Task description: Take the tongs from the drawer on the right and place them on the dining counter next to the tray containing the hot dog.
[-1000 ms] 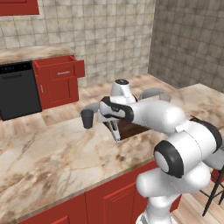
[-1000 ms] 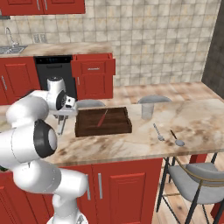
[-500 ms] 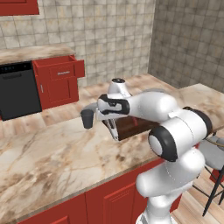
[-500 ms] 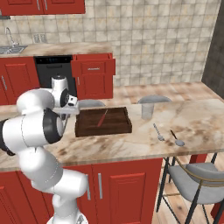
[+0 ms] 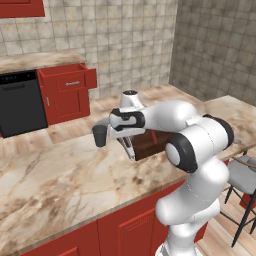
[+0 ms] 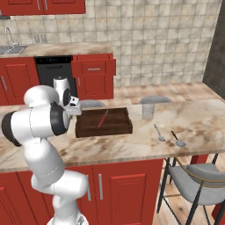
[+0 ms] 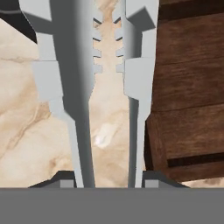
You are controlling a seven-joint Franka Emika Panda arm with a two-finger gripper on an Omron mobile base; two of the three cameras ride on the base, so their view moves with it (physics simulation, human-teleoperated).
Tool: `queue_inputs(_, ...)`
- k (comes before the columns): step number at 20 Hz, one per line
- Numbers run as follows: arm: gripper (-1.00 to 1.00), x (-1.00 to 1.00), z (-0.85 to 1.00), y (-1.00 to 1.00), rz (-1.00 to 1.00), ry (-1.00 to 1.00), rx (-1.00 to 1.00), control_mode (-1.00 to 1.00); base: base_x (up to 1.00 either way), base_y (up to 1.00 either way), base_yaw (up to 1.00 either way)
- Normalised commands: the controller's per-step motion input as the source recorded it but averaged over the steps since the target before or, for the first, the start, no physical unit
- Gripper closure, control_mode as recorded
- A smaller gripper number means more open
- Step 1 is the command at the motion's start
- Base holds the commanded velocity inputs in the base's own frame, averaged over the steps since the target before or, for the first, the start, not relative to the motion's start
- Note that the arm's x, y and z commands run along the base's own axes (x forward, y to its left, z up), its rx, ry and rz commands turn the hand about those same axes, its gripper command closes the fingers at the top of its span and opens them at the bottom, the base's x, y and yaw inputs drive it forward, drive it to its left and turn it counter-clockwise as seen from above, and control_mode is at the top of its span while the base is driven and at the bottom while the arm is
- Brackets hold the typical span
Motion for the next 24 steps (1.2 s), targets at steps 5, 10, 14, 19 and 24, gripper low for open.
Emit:
queue_inputs(5, 1.0, 0.06, -0.25, 0.0, 0.0, 0.05, -0.07, -1.0, 0.0, 0.0, 0.0)
queue_inputs(10, 1.0, 0.08, -0.19, 0.0, 0.0, 0.07, -0.03, -1.0, 0.0, 0.0, 0.0)
queue_inputs(14, 1.0, 0.09, -0.17, 0.0, 0.0, 0.06, -0.02, -1.0, 0.0, 0.0, 0.0)
queue_inputs(19, 1.0, 0.15, -0.13, 0.0, 0.0, 0.05, -0.03, -1.0, 0.0, 0.0, 0.0)
queue_inputs(24, 1.0, 0.19, -0.08, 0.0, 0.0, 0.04, -0.03, -1.0, 0.0, 0.0, 0.0)
